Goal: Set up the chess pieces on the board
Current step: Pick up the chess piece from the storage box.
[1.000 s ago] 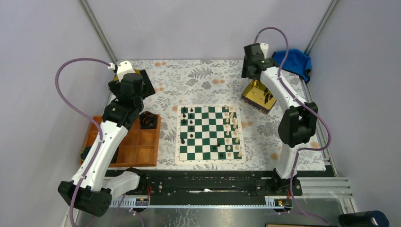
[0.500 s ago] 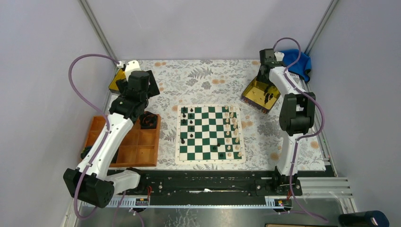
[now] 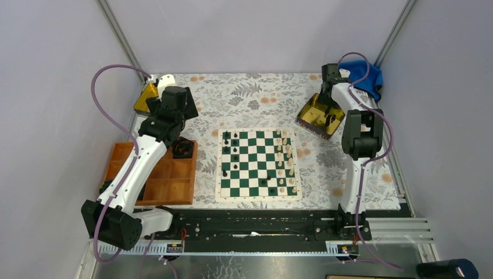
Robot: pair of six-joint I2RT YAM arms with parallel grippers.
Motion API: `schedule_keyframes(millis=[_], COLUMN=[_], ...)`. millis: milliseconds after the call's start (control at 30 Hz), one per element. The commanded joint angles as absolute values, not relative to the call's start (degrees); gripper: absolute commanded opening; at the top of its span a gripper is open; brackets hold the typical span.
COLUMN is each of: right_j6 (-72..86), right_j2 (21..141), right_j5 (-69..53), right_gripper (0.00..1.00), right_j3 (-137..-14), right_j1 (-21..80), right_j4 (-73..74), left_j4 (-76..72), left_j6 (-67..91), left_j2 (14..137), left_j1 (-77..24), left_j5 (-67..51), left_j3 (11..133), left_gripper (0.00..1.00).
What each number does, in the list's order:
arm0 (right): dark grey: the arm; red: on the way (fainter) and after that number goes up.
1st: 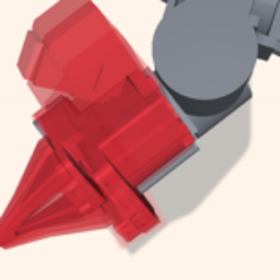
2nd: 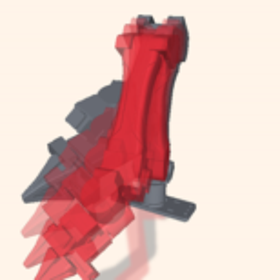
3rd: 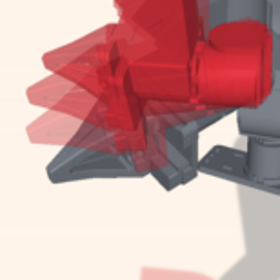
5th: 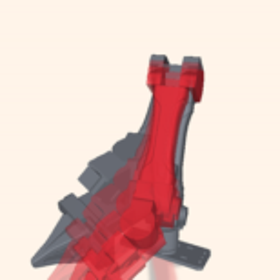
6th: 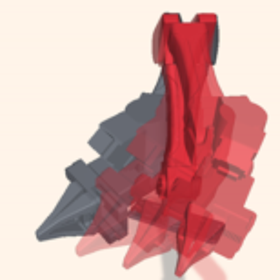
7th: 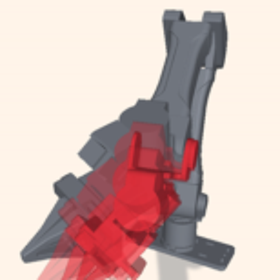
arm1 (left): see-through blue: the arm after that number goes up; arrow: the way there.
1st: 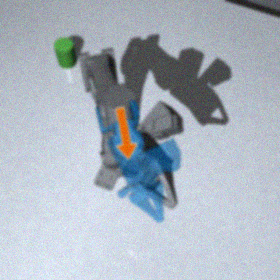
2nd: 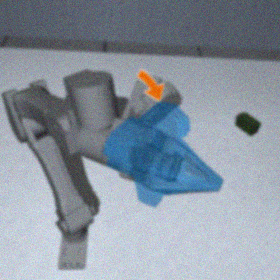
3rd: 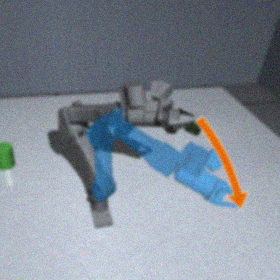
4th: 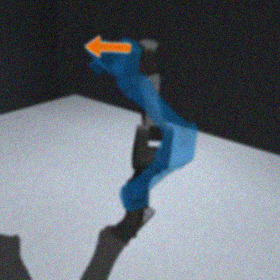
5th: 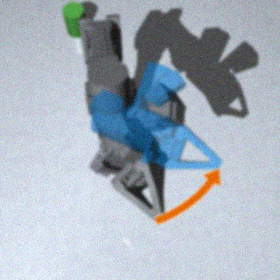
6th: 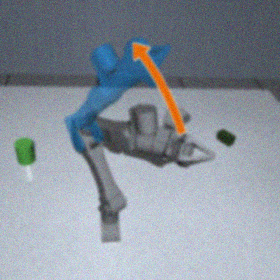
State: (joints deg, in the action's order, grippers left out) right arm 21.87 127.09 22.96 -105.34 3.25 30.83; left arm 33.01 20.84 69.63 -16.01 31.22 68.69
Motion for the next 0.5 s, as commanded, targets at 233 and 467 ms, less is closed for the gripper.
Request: schedule_keyframes(millis=[233,467], right_j6=[22.25,21.89], right_j2=[130.26,130.72], right_j5=[21.84,21.41], right_gripper=[0.52,0.38], right_j3=[-110.79,-110.74], right_j1=[1.41,1.14], right_j4=[29.36,29.30], left_j4=[30.93,30.93], left_j6=[20.04,20.21], left_j2=[71.24,71.41], left_j1=[-16.00,-15.99], left_j5=[30.89,30.50], left_j3=[71.37,71.28], left_gripper=[0.99,0.99])
